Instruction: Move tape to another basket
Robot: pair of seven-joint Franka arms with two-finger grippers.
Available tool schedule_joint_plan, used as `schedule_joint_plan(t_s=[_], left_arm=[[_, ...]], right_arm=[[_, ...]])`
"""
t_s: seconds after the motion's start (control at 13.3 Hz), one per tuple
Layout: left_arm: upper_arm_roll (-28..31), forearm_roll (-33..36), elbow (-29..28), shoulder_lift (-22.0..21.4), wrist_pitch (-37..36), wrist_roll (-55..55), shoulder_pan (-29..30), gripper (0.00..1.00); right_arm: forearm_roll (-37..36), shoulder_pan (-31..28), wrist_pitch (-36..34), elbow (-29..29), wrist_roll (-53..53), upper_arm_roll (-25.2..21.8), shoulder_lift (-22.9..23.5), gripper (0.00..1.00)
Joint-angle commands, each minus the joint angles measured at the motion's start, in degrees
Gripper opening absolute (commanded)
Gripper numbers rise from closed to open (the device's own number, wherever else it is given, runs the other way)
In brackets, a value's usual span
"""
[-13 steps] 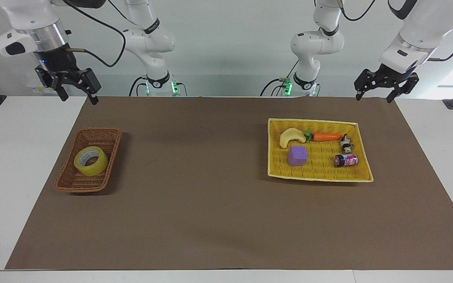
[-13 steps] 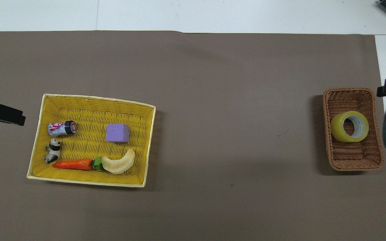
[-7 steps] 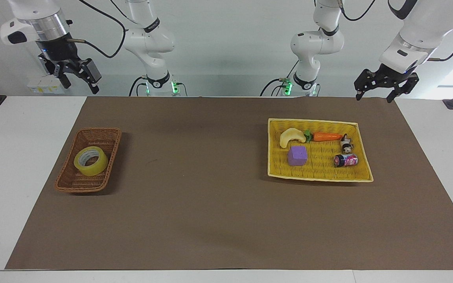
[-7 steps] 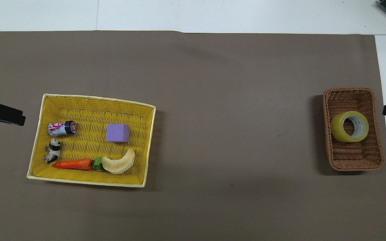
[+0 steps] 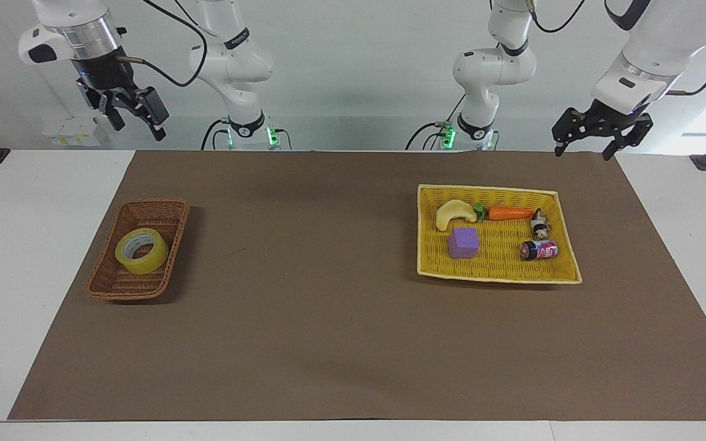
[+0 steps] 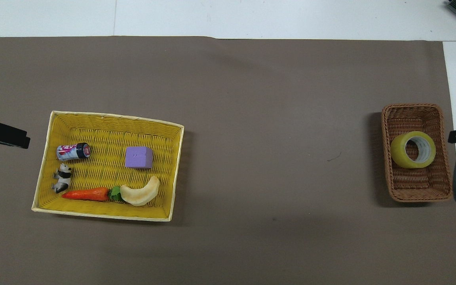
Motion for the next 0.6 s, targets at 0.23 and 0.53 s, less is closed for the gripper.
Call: schedule_joint_plan(t_s=[0.23, 0.53], left_arm=[[-0.4, 0.92, 0.5, -0.36, -0.77, 0.49, 0.54, 1.0], [-0.4, 0.92, 0.41, -0.36, -0.77, 0.49, 0.54, 1.0]], right_arm=[[-0.25, -0.59, -0.39, 0.32, -6.56, -0.05, -0.39, 1.0], [-0.51, 6.32, -1.1, 0.41, -7.09, -6.86, -0.31, 1.0]])
